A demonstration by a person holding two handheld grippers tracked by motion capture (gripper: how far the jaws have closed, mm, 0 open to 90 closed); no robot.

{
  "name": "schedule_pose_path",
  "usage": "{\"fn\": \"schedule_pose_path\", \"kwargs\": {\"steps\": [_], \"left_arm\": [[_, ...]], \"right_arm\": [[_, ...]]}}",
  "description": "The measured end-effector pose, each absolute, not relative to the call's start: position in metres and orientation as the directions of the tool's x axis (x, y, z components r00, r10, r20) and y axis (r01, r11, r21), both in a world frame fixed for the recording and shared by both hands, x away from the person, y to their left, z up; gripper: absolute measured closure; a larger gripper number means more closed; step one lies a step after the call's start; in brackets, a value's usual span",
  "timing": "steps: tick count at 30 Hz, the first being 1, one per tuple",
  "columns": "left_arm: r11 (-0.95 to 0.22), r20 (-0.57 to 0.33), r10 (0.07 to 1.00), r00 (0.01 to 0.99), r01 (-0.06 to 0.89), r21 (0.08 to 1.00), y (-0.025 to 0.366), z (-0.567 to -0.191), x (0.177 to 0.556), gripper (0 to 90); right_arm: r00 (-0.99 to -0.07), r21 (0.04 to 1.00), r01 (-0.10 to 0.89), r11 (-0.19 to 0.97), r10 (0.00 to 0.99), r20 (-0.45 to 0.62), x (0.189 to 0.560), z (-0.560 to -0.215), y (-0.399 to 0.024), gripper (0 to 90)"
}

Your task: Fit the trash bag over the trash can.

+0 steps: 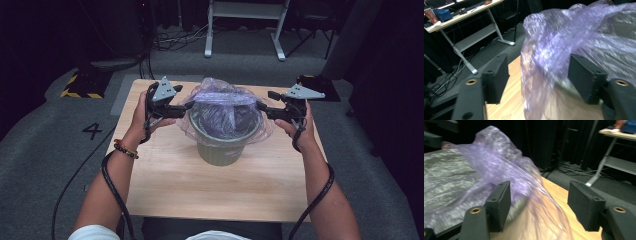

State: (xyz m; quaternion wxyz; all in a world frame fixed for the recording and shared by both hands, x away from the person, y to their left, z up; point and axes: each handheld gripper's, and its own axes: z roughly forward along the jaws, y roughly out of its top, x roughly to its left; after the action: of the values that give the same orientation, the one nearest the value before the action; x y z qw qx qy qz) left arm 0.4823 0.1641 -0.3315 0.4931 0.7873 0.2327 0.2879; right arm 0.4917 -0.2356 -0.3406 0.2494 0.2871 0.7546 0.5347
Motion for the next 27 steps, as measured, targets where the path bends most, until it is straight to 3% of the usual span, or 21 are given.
{"fn": "schedule_pose_path", "kwargs": {"steps": [7, 13, 19, 27], "left_arm": [[-0.47, 0.261, 0.597, 0.759, 0.068, 0.88, 0.15, -0.334, 0.497, 63.0], [-0.499, 0.285, 0.588, 0.757, 0.063, 0.864, 0.145, -0.335, 0.501, 80.0], [-0.505, 0.287, 0.594, 0.751, 0.071, 0.86, 0.146, -0.333, 0.507, 89.6], [-0.474, 0.26, 0.641, 0.722, 0.107, 0.874, 0.147, -0.333, 0.518, 89.7]], "right_arm": [[-0.744, 0.929, 0.176, 0.325, 0.662, -0.091, 0.503, -0.335, -0.22, 43.2], [-0.765, 0.916, 0.181, 0.358, 0.637, -0.098, 0.51, -0.334, -0.212, 69.4], [-0.768, 0.909, 0.185, 0.373, 0.632, -0.103, 0.514, -0.332, -0.206, 87.0], [-0.746, 0.916, 0.192, 0.353, 0.658, -0.097, 0.52, -0.326, -0.203, 89.5]]}}
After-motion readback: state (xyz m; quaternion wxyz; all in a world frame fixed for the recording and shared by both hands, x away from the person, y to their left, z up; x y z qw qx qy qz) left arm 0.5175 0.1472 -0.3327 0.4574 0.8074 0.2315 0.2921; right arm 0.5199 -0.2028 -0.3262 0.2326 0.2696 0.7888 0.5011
